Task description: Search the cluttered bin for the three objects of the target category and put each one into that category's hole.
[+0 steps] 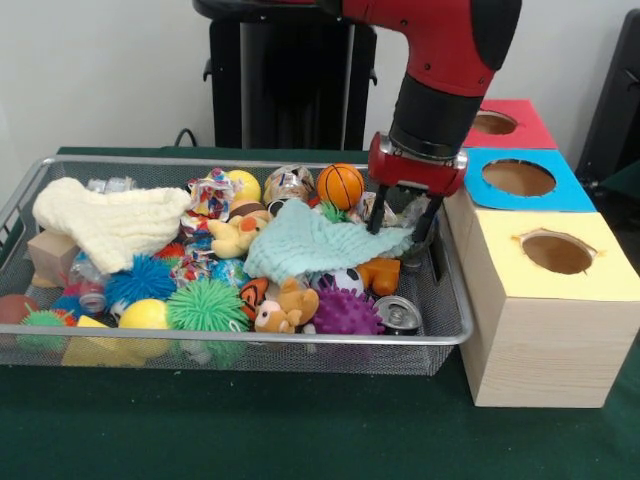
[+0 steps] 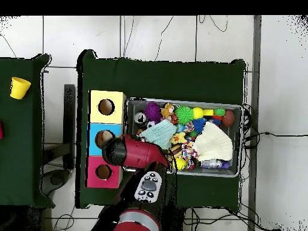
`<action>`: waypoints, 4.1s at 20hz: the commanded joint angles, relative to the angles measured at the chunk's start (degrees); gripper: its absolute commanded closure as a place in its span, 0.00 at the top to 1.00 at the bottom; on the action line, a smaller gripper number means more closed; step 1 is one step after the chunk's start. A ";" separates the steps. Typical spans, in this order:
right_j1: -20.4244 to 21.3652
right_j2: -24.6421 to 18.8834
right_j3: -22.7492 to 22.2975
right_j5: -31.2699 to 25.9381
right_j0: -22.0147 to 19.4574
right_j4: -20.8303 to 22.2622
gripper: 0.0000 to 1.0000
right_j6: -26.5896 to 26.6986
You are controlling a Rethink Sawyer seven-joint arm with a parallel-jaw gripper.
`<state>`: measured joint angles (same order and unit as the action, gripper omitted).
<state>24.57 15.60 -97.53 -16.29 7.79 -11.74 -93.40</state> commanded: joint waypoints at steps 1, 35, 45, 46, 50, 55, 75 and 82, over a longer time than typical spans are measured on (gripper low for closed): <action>-7.73 -2.48 -0.64 3.68 -3.55 1.81 1.00 -9.18; 11.24 -22.79 -5.97 2.73 -19.61 7.03 1.00 -4.26; 1.88 -15.73 -2.96 12.77 -14.41 9.74 1.00 -7.41; 1.66 -15.25 -2.58 12.74 -14.05 9.50 1.00 -7.45; 0.89 -14.98 -2.21 14.54 -13.74 8.82 1.00 -7.96; -0.86 -13.08 -2.21 15.28 -12.68 9.05 1.00 -7.41; -5.07 -17.85 -5.39 14.76 -16.06 9.52 1.00 -7.39; 2.00 -19.89 -3.73 10.55 -17.30 8.40 1.00 -6.39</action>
<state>25.12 2.26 -102.54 -1.07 -6.83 -4.51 -93.40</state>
